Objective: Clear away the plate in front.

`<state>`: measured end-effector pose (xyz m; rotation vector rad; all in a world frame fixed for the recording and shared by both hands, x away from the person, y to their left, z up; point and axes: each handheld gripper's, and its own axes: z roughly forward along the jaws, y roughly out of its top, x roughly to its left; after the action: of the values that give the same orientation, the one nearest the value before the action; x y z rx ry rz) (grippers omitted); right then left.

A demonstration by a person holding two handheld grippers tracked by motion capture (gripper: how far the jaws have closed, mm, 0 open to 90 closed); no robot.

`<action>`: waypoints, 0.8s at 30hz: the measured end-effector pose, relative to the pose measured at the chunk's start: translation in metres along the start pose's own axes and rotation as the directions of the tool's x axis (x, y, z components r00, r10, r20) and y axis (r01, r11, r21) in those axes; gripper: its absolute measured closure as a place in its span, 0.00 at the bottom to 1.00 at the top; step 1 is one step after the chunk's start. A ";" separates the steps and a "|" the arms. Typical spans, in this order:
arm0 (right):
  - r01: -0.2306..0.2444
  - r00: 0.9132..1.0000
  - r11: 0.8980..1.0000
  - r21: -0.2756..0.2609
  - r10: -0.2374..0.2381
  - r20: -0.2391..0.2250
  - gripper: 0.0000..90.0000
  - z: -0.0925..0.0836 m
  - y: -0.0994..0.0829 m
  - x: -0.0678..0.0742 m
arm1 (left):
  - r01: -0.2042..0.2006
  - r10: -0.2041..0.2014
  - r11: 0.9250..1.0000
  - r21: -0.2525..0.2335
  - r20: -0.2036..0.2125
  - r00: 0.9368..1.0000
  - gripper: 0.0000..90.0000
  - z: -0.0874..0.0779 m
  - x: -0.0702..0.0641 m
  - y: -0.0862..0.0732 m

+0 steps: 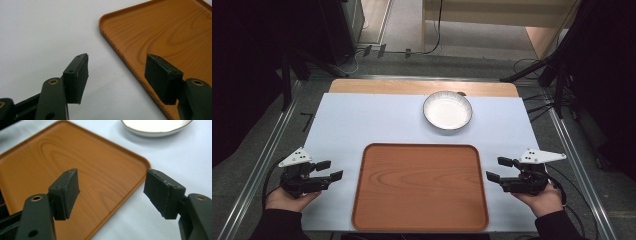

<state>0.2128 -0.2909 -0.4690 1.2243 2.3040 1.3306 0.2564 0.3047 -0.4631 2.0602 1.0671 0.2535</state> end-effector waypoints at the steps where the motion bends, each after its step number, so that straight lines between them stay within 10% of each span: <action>1: 0.000 1.000 1.000 0.000 0.000 0.000 0.32 0.000 0.000 0.000 | -0.002 0.002 1.000 -0.001 -0.001 1.000 0.39 0.000 0.000 0.000; 24: -0.002 1.000 0.999 0.039 0.002 -0.004 0.30 0.011 -0.017 -0.010 | -0.011 0.011 1.000 0.007 0.011 1.000 0.37 0.004 0.000 0.001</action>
<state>0.2154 -0.2959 -0.4906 1.2371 2.3431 1.2952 0.2582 0.3022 -0.4650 2.0716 1.0522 0.2444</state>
